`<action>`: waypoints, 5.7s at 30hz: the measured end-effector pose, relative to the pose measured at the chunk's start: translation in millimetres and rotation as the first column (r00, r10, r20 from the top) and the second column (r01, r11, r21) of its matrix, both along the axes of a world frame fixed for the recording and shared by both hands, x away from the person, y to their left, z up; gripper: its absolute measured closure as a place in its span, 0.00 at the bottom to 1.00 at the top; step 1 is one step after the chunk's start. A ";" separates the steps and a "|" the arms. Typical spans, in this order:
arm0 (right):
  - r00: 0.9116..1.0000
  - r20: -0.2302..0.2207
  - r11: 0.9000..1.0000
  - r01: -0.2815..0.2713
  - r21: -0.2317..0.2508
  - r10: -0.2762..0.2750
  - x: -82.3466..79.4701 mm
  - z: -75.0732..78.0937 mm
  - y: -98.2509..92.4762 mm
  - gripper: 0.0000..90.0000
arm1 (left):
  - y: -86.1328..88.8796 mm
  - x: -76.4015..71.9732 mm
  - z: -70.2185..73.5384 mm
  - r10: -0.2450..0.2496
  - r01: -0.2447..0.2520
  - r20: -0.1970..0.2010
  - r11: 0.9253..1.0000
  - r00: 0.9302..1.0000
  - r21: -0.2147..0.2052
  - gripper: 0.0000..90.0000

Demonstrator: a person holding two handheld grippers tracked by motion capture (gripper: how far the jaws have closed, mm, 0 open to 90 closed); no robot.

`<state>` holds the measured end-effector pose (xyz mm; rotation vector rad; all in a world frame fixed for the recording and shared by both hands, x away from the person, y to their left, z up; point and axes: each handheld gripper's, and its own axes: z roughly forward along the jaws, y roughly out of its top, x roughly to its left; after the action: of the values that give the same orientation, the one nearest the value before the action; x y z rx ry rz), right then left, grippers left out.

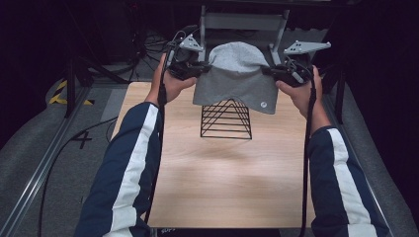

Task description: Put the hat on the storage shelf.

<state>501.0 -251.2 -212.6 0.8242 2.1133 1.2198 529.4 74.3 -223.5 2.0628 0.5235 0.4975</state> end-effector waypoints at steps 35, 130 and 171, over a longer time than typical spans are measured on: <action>0.995 -0.090 0.998 -0.046 -0.051 0.042 -10.3 -70.3 6.7 0.93 | 0.9 -16.1 -79.0 -0.026 0.030 -0.071 0.998 0.997 0.052 0.94; 0.971 -0.238 0.979 -0.060 -0.195 0.012 -51.7 -154.3 -11.0 0.73 | 56.3 -83.1 -156.9 0.002 0.038 -0.127 0.950 0.992 0.310 0.86; 0.968 -0.251 0.980 -0.059 -0.188 0.011 -150.6 -216.7 -92.4 0.52 | 153.5 -174.7 -221.6 0.038 0.015 -0.177 0.956 0.984 0.292 0.58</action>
<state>350.5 -343.6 -429.3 0.8926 2.4125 0.9474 354.7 227.8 -445.2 2.4059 0.5975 0.4154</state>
